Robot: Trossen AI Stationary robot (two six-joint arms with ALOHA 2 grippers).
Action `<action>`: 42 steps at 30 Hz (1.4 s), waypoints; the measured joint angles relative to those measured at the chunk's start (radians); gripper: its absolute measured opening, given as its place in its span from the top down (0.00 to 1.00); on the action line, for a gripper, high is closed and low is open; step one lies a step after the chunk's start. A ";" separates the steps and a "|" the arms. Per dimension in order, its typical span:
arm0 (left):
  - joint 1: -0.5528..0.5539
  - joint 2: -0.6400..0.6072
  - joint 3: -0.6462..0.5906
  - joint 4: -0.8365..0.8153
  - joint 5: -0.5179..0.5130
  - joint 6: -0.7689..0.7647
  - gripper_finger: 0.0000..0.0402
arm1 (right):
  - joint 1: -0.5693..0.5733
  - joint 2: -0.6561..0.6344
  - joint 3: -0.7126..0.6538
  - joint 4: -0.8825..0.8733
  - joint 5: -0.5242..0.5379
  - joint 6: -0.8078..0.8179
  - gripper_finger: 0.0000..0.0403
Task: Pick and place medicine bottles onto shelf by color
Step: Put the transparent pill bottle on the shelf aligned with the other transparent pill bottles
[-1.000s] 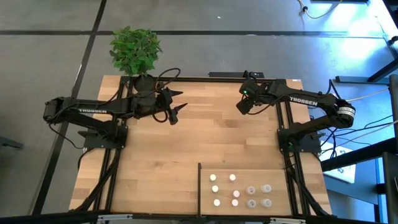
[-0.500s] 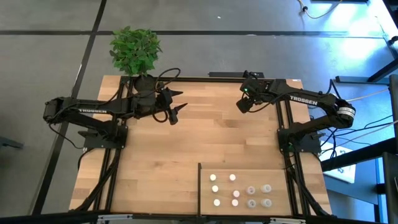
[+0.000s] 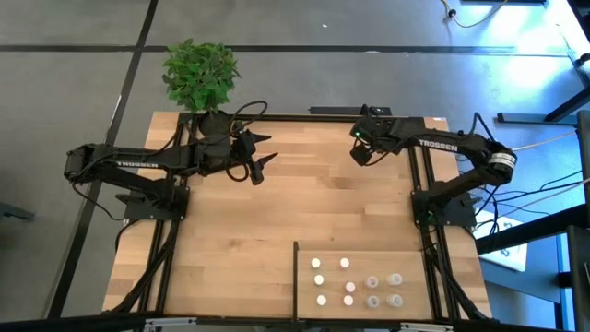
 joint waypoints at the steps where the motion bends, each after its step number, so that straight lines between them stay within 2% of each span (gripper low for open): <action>1: 0.000 0.000 0.000 0.000 0.000 0.000 0.39 | 0.000 0.013 0.000 -0.001 0.008 -0.011 0.19; 5: 0.000 0.000 0.000 0.000 0.000 0.000 0.39 | -0.001 0.064 0.000 0.001 0.010 -0.076 0.19; 12: 0.000 0.000 0.000 0.000 0.000 0.000 0.39 | -0.026 0.134 0.000 -0.034 0.067 -0.095 0.19; 25: 0.000 0.000 0.000 0.000 0.000 0.000 0.39 | -0.105 0.196 0.000 -0.004 0.065 -0.227 0.19; 42: 0.000 0.000 0.000 0.000 0.000 0.000 0.39 | -0.198 0.197 0.000 0.039 -0.088 -0.342 0.19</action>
